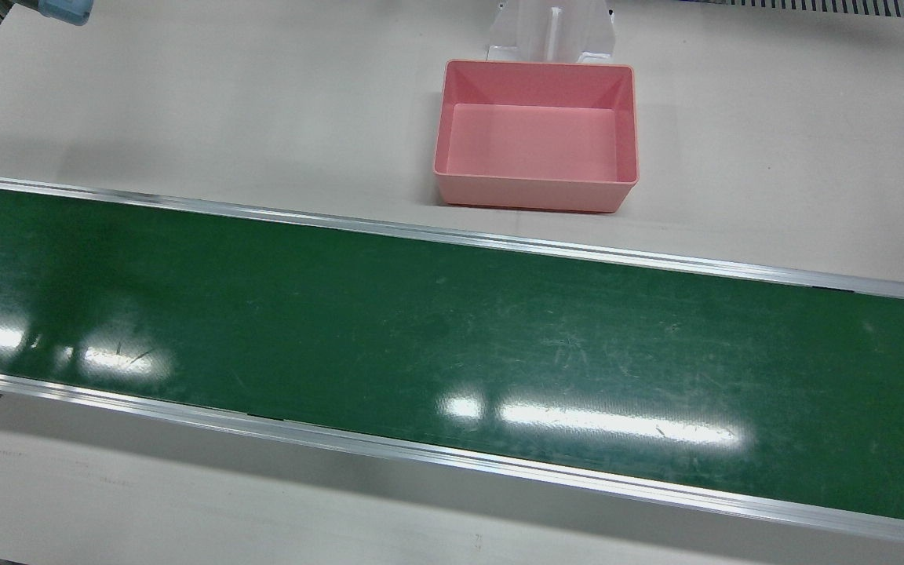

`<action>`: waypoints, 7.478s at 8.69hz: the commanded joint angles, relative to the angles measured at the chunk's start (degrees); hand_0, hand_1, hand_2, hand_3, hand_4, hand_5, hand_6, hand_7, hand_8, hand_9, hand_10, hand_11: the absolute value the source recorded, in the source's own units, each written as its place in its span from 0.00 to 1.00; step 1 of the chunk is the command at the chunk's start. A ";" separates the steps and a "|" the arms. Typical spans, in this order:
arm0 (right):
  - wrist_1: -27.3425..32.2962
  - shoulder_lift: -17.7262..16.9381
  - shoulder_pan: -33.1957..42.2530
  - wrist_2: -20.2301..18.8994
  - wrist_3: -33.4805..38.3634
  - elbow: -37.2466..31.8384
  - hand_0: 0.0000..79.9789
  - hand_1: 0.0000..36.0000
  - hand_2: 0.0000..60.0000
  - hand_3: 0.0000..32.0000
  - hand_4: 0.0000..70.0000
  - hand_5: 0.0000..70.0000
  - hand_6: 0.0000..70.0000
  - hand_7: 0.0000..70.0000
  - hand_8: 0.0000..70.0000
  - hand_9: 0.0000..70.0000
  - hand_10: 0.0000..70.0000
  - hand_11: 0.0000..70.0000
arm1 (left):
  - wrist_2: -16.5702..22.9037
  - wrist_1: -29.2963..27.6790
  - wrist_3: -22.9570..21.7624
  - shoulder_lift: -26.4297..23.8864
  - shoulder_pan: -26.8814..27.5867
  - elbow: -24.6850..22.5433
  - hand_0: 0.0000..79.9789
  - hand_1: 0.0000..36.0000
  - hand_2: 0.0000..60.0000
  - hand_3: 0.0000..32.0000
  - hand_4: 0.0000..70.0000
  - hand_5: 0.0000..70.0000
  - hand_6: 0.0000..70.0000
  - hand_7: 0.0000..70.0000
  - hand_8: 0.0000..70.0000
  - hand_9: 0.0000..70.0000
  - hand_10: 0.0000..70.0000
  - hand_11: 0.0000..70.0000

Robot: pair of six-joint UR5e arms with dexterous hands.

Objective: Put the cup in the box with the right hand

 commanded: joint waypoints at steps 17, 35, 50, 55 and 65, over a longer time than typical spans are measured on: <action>7.08 3.13 -9.18 15.24 0.69 -7.01 0.63 0.58 0.17 0.00 0.00 0.10 0.00 0.00 0.05 0.05 0.00 0.03 | 0.00 0.09 0.00 0.00 0.02 -0.09 0.00 0.00 0.00 0.00 0.00 0.00 0.00 0.00 0.00 0.00 0.00 0.00; 6.91 -1.09 -20.80 19.46 2.80 -3.41 0.58 0.44 0.23 0.00 0.00 0.07 0.00 0.00 0.06 0.06 0.00 0.00 | 0.00 0.09 0.00 0.09 -0.07 -0.18 0.00 0.00 0.00 0.00 0.00 0.00 0.00 0.00 0.00 0.00 0.00 0.00; 6.82 -1.09 -20.98 19.46 2.98 -2.70 0.58 0.45 0.22 0.00 0.00 0.08 0.01 0.00 0.06 0.06 0.00 0.00 | 0.00 0.09 0.00 0.00 -0.07 -0.18 0.00 0.00 0.00 0.00 0.00 0.00 0.00 0.00 0.00 0.00 0.00 0.00; 6.82 -1.00 -21.94 19.55 2.98 -2.35 0.58 0.46 0.22 0.00 0.00 0.08 0.01 0.00 0.06 0.06 0.00 0.00 | 0.00 0.09 0.00 0.00 -0.07 -0.18 0.00 0.00 0.00 0.00 0.00 0.00 0.00 0.00 0.00 0.00 0.00 0.00; 6.56 -0.48 -23.27 21.73 2.89 -2.26 0.56 0.99 1.00 0.00 0.00 0.17 0.23 0.75 0.42 0.67 0.25 0.39 | 0.00 0.09 0.00 0.00 -0.07 -0.18 0.00 0.00 0.00 0.00 0.00 0.00 0.00 0.00 0.00 0.00 0.00 0.00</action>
